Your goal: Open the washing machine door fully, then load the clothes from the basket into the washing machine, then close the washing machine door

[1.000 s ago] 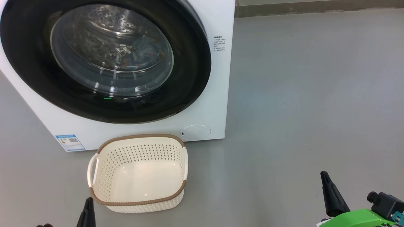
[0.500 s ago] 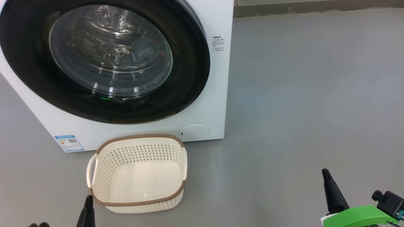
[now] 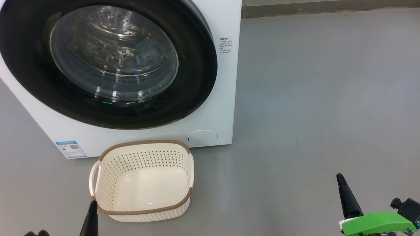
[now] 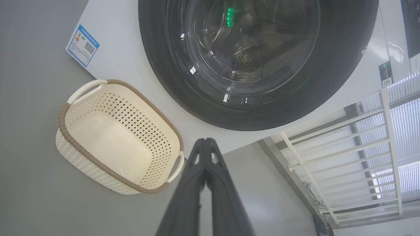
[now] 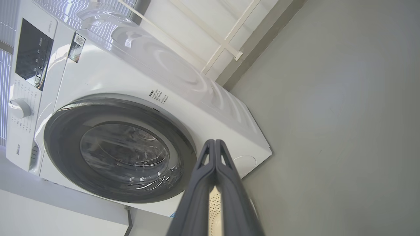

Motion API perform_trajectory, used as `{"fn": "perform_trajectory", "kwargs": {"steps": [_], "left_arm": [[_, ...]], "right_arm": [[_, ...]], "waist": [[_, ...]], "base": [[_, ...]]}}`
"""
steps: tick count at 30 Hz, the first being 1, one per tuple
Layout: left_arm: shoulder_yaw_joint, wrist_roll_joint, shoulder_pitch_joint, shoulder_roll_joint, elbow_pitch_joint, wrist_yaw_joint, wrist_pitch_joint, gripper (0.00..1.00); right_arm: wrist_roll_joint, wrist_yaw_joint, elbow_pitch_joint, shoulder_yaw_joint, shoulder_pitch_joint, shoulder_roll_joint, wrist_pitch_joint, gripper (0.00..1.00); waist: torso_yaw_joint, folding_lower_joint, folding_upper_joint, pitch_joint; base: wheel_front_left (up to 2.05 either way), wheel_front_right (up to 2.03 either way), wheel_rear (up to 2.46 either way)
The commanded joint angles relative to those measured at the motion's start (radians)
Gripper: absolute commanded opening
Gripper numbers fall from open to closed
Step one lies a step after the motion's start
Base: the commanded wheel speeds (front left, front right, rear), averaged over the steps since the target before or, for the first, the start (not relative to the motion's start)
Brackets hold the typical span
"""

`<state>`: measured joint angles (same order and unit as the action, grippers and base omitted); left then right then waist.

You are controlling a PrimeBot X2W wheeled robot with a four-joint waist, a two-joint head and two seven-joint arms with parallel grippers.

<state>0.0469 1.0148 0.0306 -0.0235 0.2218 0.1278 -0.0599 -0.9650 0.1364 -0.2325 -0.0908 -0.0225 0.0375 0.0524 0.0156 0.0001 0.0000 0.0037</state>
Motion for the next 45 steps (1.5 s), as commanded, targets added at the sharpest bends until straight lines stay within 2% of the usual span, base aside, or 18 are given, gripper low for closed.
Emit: {"fn": "perform_trajectory", "kwargs": {"steps": [1, 45], "left_arm": [[0.024, 0.028, -0.053, -0.022, -0.019, 0.002, 0.01, 0.0], [0.053, 0.507, -0.124, -0.032, 0.016, 0.003, 0.14, 0.0]], "right_arm": [[-0.035, -0.003, 0.021, 0.006, -0.04, 0.01, -0.009, 0.0], [-0.543, -0.005, -0.007, -0.018, -0.078, 0.013, -0.14, 0.0]], "waist": [[0.0, -0.0001, 0.0, 0.0], [-0.013, -0.0001, 0.0, -0.001]], "base": [[0.0, 0.0, 0.0], [0.0, 0.0, 0.0]]}}
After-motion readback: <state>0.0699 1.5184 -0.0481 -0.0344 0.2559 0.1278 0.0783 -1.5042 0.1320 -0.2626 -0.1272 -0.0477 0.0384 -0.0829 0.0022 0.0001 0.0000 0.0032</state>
